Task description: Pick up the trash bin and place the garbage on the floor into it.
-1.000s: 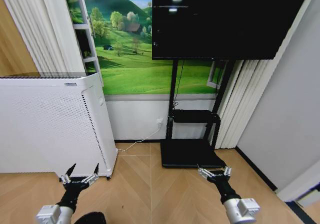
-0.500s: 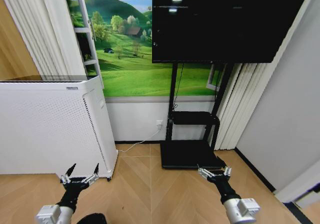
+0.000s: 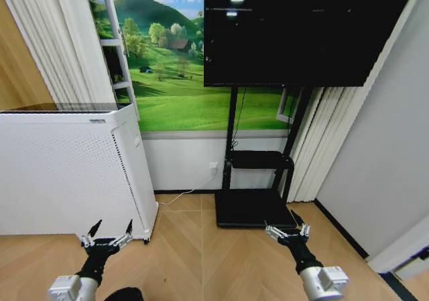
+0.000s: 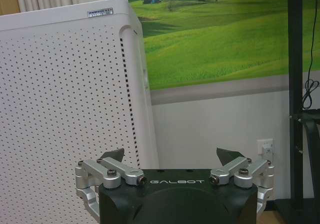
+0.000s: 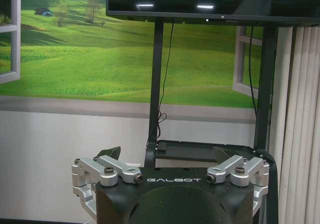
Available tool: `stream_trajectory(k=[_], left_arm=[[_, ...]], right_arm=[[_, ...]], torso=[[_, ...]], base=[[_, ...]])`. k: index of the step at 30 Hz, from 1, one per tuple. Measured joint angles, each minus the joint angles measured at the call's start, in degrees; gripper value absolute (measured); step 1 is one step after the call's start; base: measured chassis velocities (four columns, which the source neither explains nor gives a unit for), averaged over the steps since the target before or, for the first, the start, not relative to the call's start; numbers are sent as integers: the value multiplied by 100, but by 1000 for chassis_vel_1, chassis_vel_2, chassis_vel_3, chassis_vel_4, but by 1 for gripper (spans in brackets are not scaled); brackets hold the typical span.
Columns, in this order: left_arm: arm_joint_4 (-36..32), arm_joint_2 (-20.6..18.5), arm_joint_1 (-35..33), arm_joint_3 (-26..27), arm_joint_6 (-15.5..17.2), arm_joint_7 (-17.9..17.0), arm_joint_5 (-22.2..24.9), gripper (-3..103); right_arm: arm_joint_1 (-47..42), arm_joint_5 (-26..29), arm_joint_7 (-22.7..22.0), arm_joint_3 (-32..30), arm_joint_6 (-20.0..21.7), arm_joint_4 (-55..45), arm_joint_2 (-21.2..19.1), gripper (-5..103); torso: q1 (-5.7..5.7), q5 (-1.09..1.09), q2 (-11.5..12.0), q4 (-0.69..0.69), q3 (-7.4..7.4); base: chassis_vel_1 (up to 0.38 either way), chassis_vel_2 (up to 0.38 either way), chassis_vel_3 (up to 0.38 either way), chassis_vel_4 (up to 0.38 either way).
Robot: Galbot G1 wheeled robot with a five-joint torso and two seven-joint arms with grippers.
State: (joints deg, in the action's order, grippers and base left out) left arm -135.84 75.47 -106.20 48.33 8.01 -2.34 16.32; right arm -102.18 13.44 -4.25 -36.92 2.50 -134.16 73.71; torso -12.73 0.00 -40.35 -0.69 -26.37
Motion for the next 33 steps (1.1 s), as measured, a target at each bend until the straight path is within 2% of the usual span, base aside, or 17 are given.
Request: stream_trajectory(k=[15, 31, 33], left_arm=[[0, 0, 0, 1, 0, 0, 0, 100], [0, 0, -2, 1, -1, -1, 0, 100], [0, 0, -1, 0, -1, -1, 0, 100]], right_arm=[[0, 0, 1, 0, 0, 1, 0, 100], [-4, 1, 1, 0, 0, 1, 0, 100], [-2, 1, 1, 1, 0, 1, 0, 100]], torso=[[16, -3, 33, 1, 20], [27, 2, 45, -2, 31], [26, -2, 49, 1, 29]], base=[[237, -126, -255, 138], [345, -280, -356, 280], [191, -230, -199, 214]])
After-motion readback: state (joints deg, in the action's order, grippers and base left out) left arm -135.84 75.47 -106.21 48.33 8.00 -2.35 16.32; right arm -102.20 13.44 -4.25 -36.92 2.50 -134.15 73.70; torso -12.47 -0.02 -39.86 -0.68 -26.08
